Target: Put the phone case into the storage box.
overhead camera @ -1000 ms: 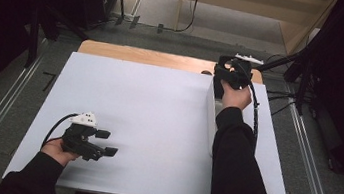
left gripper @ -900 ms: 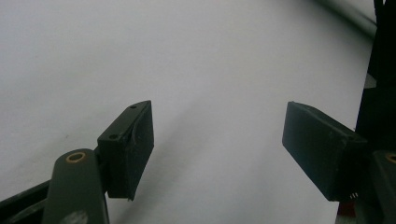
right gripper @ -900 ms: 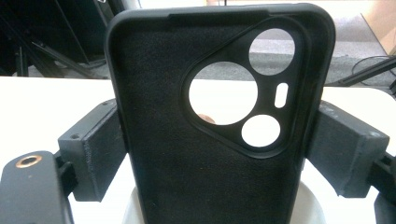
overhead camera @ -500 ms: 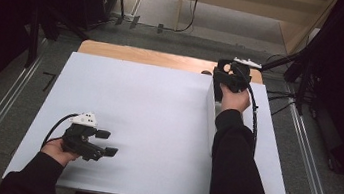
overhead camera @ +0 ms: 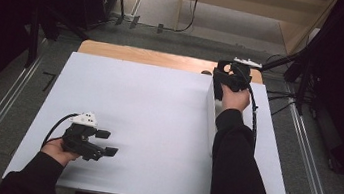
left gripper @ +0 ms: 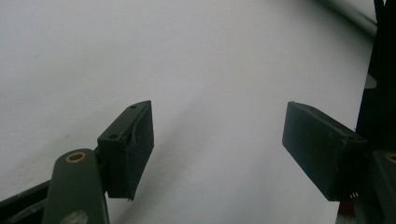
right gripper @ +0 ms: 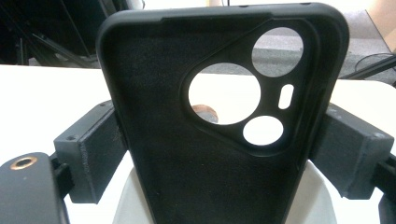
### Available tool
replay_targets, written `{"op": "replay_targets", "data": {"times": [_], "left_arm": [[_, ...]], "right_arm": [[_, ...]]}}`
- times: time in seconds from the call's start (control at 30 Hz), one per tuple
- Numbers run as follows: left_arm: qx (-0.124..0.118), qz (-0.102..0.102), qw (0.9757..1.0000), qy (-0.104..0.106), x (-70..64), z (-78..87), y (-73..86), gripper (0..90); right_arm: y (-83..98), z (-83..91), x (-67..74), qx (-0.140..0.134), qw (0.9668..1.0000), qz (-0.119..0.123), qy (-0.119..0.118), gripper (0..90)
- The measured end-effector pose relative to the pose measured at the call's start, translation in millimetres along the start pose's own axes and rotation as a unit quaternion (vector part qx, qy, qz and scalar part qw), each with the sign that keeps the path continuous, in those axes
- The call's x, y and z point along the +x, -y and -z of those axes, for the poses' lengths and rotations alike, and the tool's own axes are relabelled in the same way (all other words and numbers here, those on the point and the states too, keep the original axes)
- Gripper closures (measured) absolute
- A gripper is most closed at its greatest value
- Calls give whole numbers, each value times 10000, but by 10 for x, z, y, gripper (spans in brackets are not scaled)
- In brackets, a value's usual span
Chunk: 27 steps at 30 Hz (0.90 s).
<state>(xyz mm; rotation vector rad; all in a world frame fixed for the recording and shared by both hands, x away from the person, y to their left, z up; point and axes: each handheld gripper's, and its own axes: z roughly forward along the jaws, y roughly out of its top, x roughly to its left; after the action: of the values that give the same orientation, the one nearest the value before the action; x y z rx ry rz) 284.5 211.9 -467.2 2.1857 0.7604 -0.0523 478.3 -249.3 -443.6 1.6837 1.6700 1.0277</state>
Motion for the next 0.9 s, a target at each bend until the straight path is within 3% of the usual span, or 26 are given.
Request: {"op": "replay_targets", "data": {"times": [0.2,0.4,0.63,0.9], "left_arm": [[1,23,10000,4,1,-5,-5,247],[10,5,10000,13,1,-2,-5,246],[24,-3,10000,2,1,-5,-6,246],[55,15,10000,19,0,-18,-15,246]], "right_arm": [[-18,6,-10,78,9999,39,-54,89],[-55,2,-21,133,9996,92,-214,12],[-84,11,-61,116,9995,34,-275,1],[-170,34,-72,240,9991,127,-329,0]]}}
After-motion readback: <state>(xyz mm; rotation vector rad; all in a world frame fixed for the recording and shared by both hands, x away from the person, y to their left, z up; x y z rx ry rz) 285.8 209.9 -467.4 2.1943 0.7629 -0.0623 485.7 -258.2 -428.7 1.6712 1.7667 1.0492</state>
